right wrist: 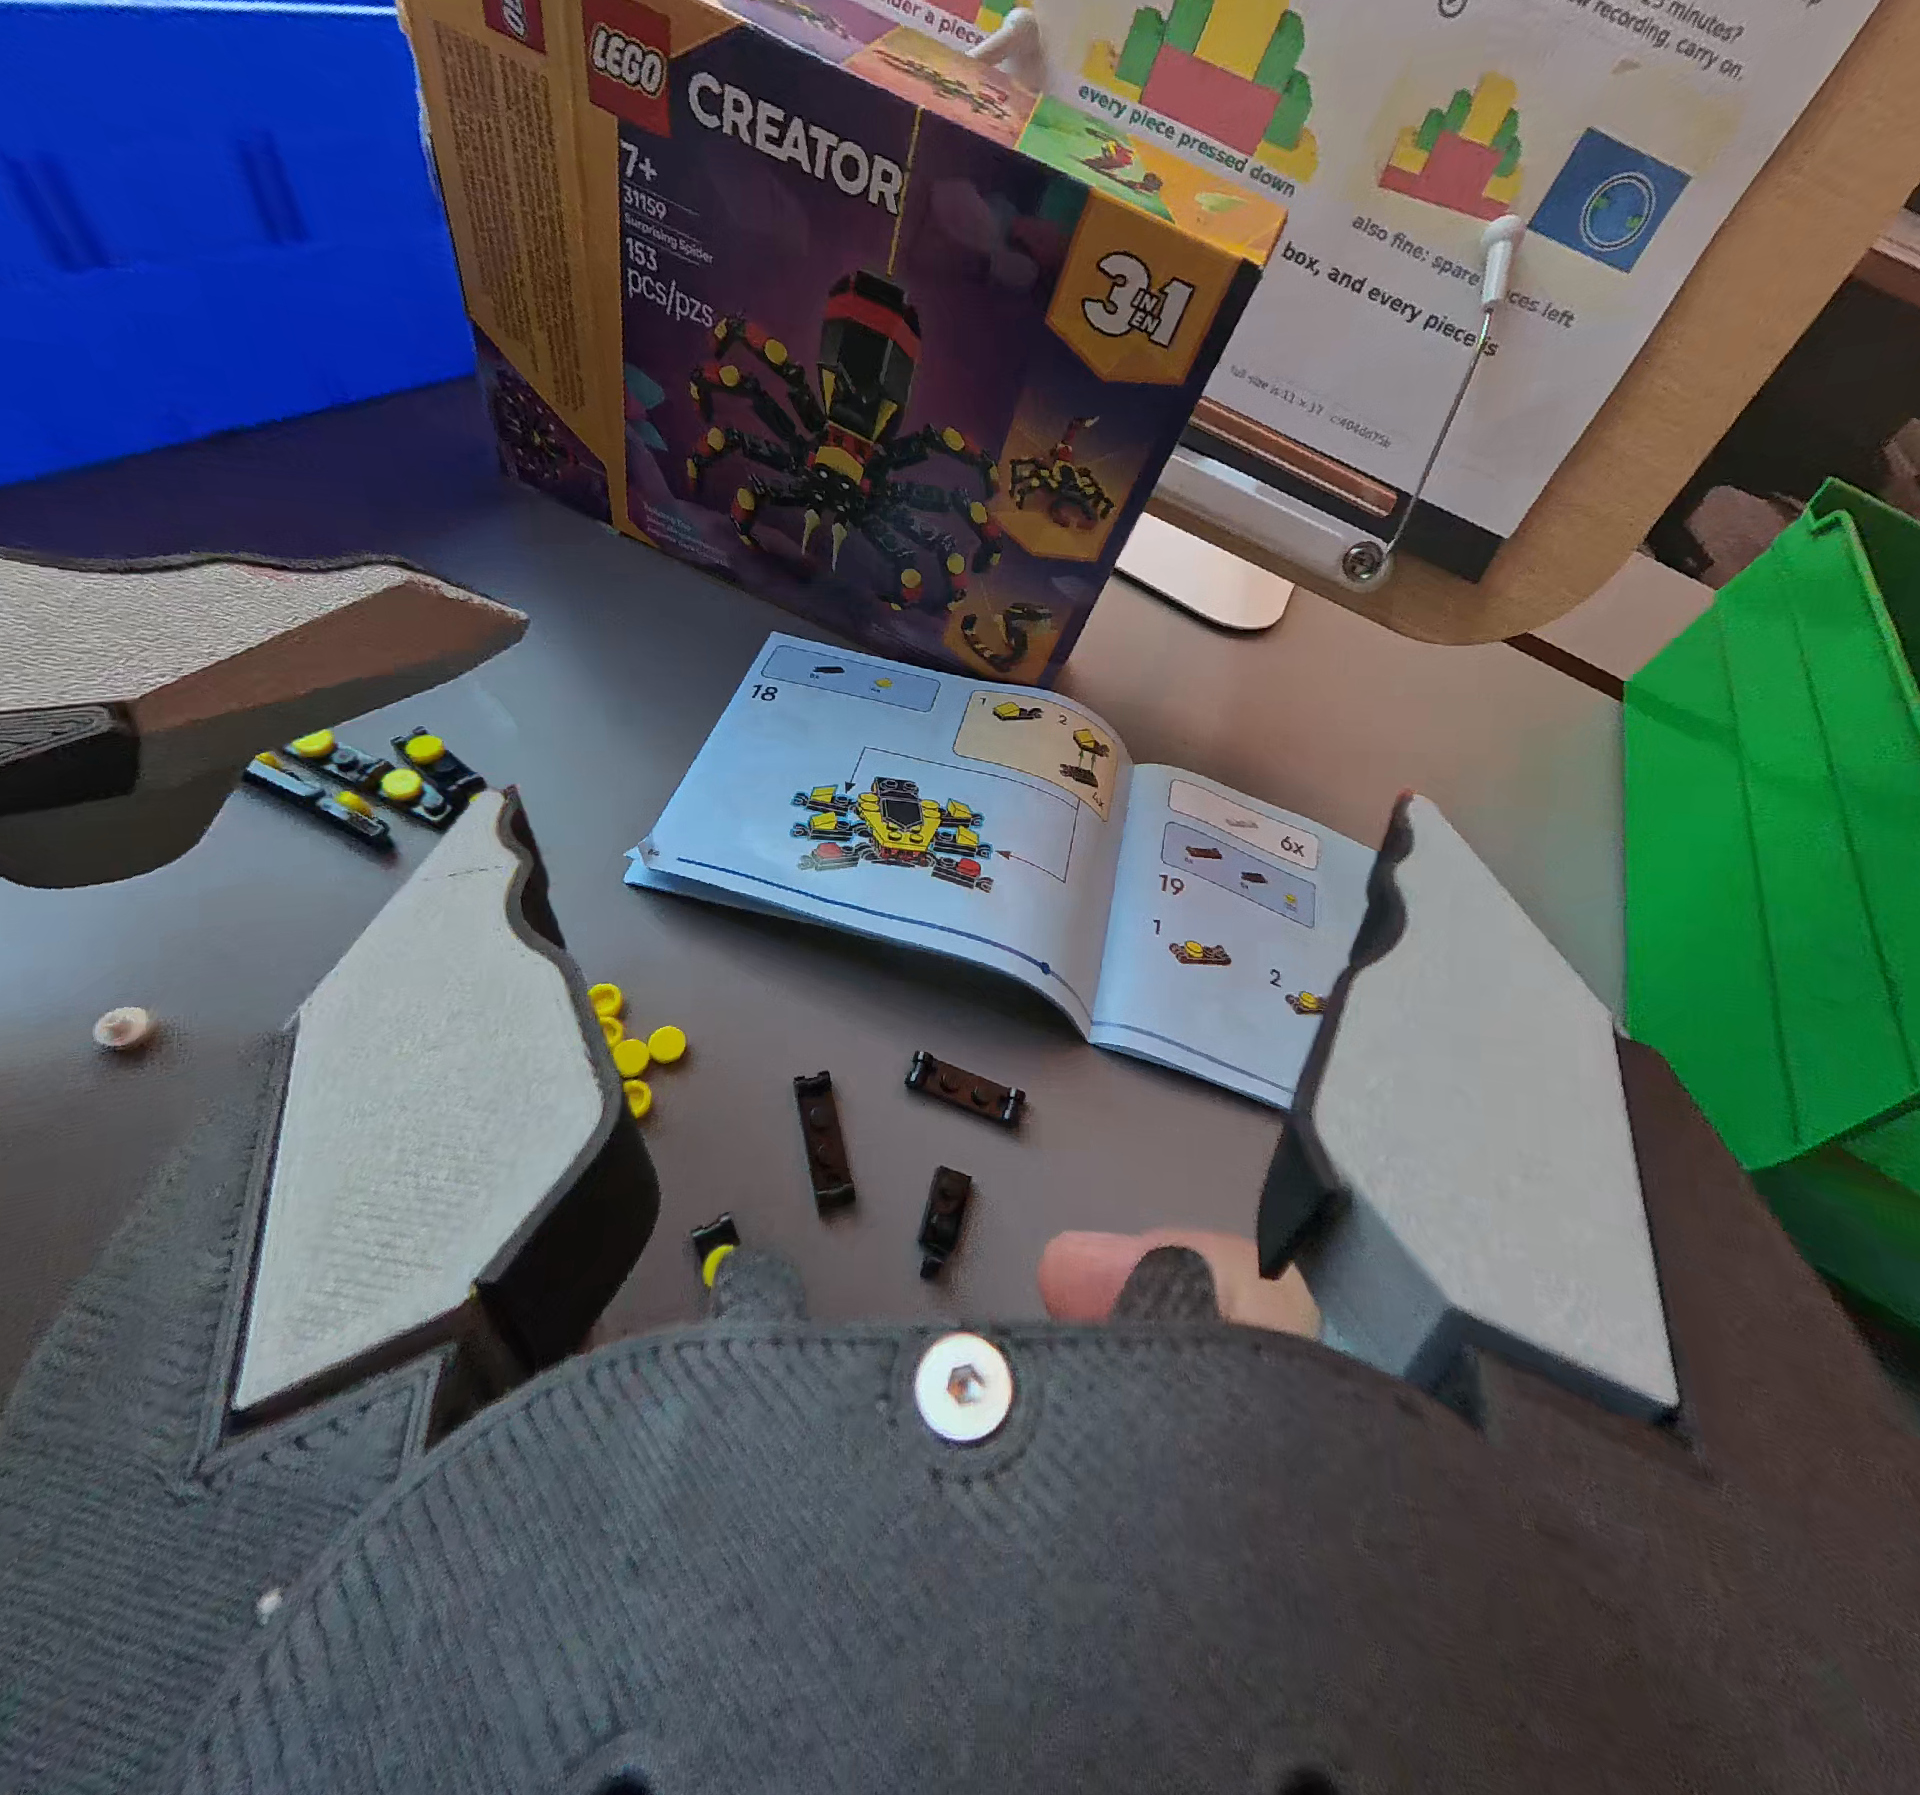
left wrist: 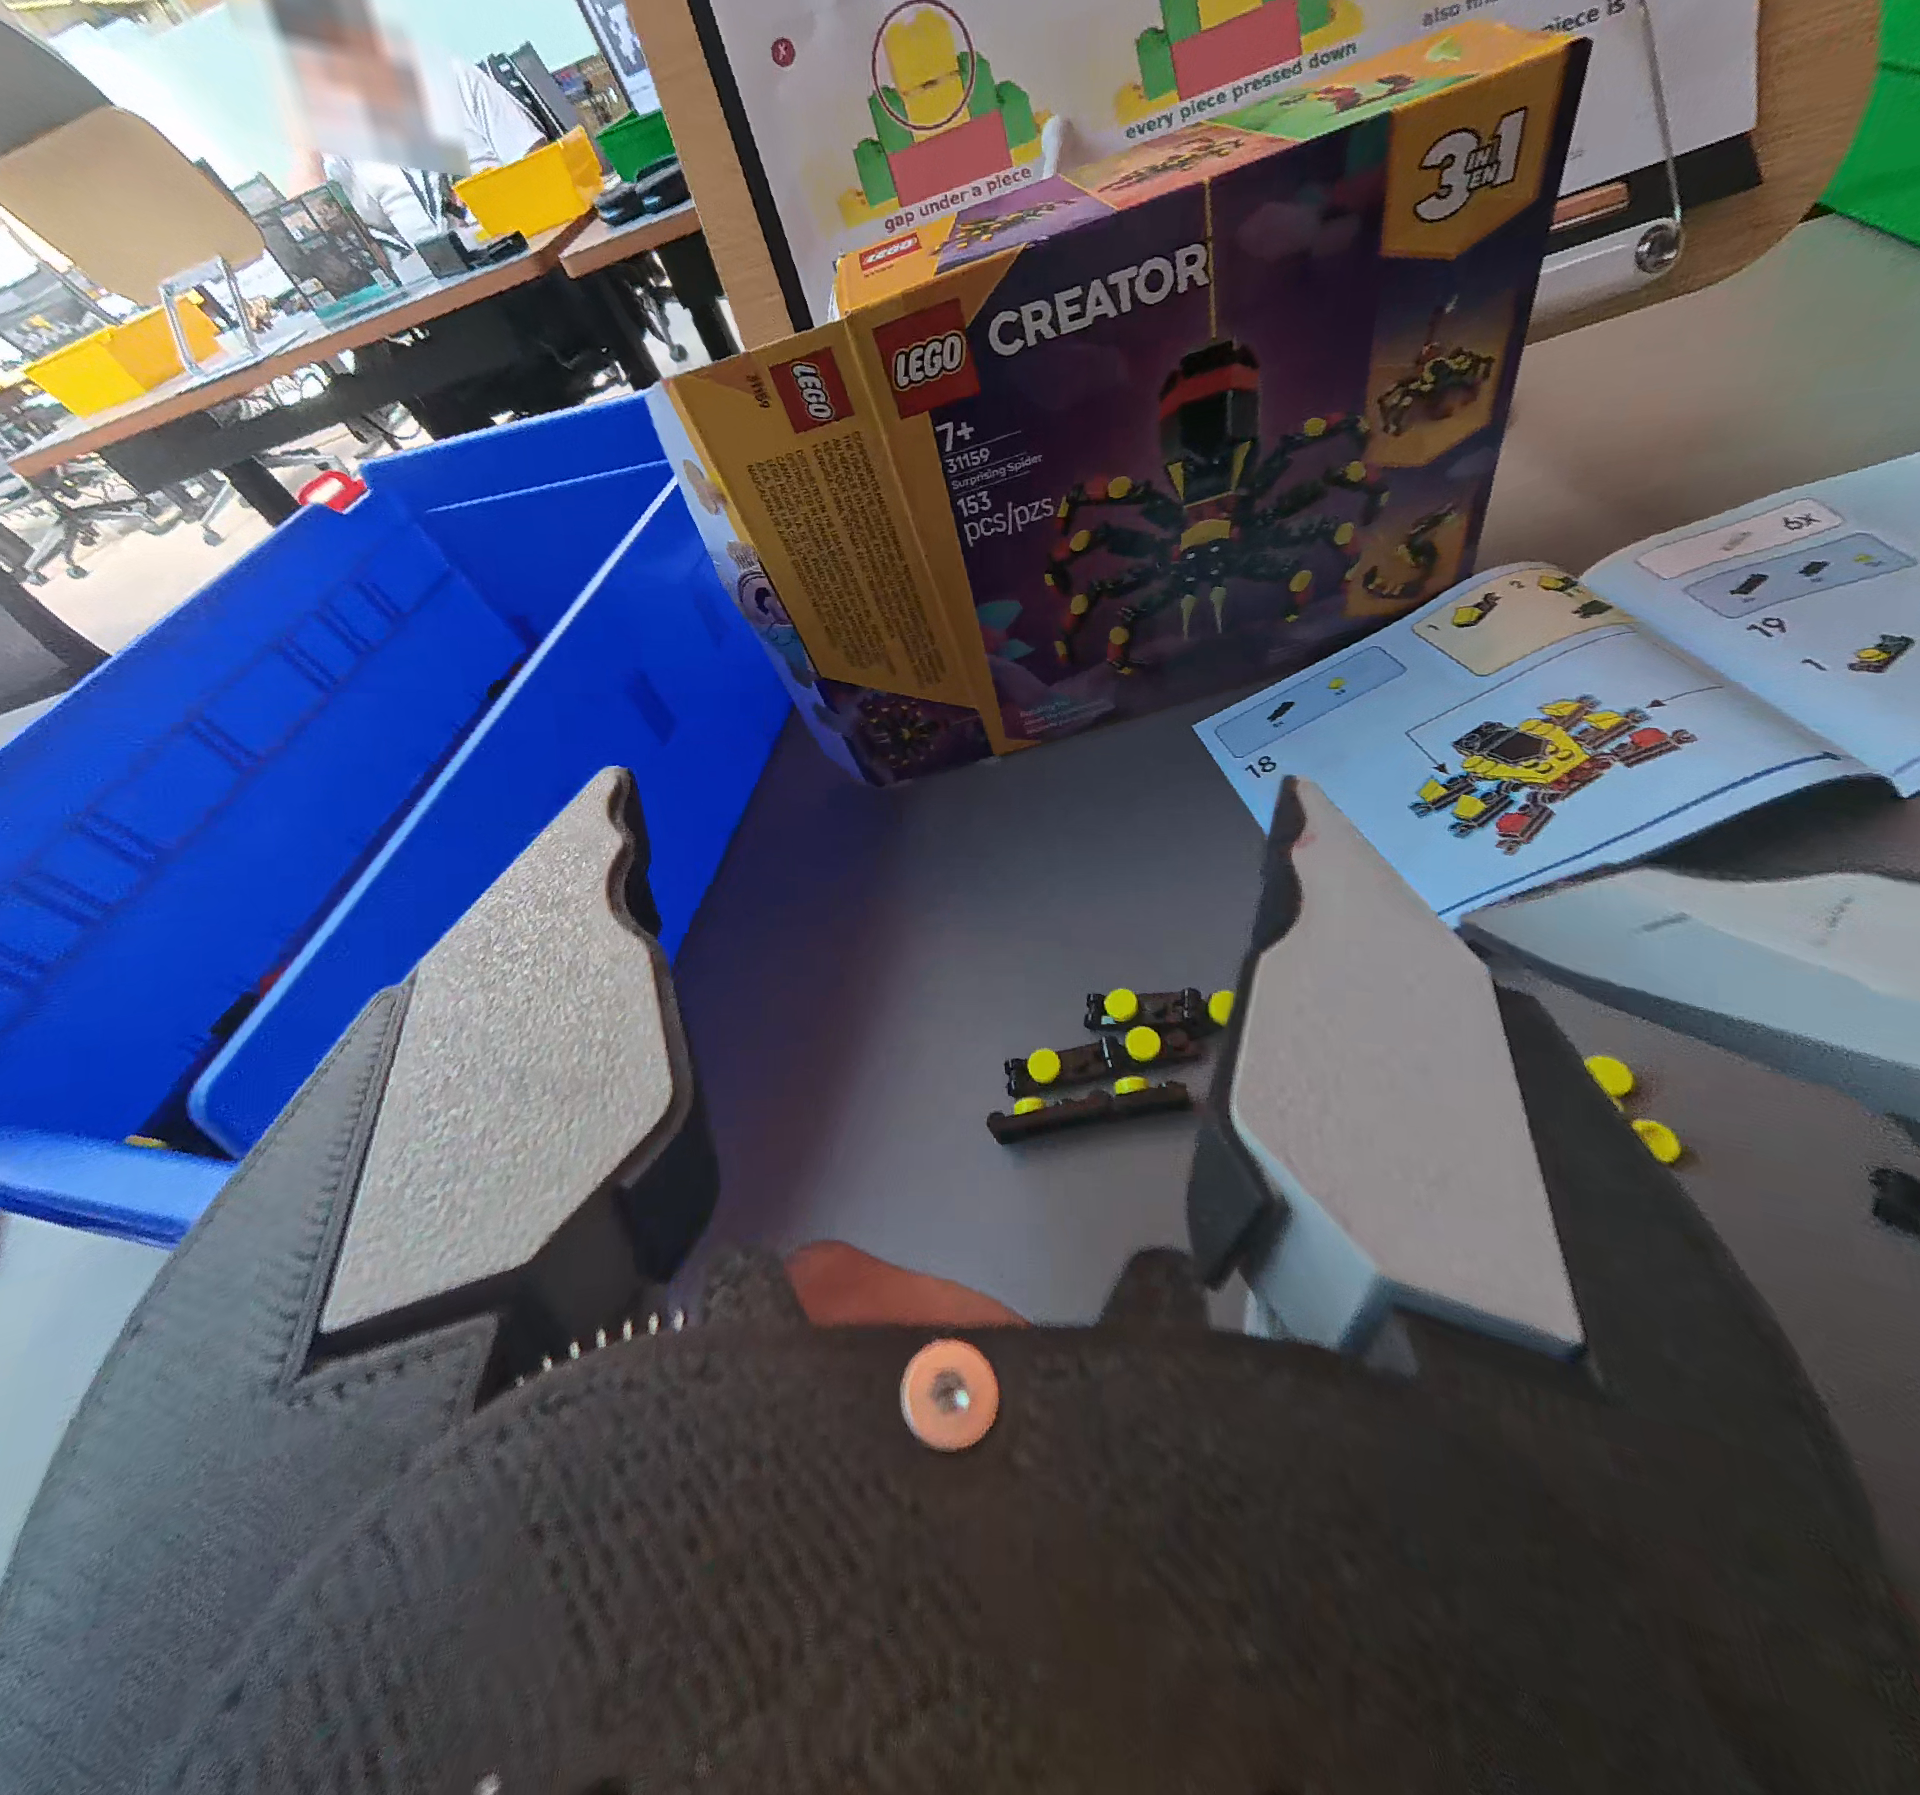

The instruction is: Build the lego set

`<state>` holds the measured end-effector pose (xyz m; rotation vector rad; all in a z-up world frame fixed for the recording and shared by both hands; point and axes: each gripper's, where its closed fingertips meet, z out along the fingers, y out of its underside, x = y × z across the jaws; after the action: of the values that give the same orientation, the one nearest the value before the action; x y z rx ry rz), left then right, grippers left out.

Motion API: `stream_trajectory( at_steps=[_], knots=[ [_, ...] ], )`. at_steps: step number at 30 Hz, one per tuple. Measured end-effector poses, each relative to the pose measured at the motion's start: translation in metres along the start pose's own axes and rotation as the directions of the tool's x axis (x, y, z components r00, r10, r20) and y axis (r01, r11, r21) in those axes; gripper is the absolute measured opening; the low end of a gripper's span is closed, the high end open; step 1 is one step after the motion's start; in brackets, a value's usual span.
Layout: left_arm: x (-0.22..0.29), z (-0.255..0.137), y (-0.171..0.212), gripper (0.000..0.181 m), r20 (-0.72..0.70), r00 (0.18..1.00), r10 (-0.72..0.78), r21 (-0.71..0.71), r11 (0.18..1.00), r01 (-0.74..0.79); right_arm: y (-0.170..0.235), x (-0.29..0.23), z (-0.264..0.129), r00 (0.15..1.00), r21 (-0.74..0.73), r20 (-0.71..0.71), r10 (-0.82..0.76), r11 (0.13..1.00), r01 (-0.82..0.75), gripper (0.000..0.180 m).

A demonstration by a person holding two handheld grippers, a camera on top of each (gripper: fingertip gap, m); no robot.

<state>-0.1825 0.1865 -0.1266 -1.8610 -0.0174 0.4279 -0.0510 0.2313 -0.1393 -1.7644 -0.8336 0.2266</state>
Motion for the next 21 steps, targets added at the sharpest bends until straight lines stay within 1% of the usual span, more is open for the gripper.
stream_trajectory(
  at_steps=[8,13,15,18,21],
  knots=[
    [0.008,0.004,0.001,0.116,-0.012,1.0,0.004,-0.009,1.0,-0.004,0.002,0.021,-0.005,1.0,-0.001,-0.026,0.008,1.0,-0.008,0.151],
    [0.007,0.003,-0.007,0.116,-0.011,1.0,0.017,0.002,1.0,-0.017,-0.01,0.03,-0.009,0.999,0.011,-0.037,-0.014,1.0,0.015,0.151],
    [-0.001,0.003,-0.016,0.116,0.005,0.999,0.035,0.013,0.999,-0.036,-0.02,0.039,-0.013,0.998,0.018,-0.046,-0.034,0.999,0.035,0.15],
    [-0.025,-0.001,-0.04,0.116,0.022,1.0,0.003,0.04,0.999,-0.004,-0.043,0.058,-0.026,0.998,0.049,-0.057,-0.03,0.998,0.033,0.149],
    [-0.048,-0.01,-0.059,0.115,0.035,0.999,0.002,0.067,0.998,-0.004,-0.056,0.077,-0.041,0.997,0.069,-0.068,-0.044,0.996,0.049,0.143]
  ],
)
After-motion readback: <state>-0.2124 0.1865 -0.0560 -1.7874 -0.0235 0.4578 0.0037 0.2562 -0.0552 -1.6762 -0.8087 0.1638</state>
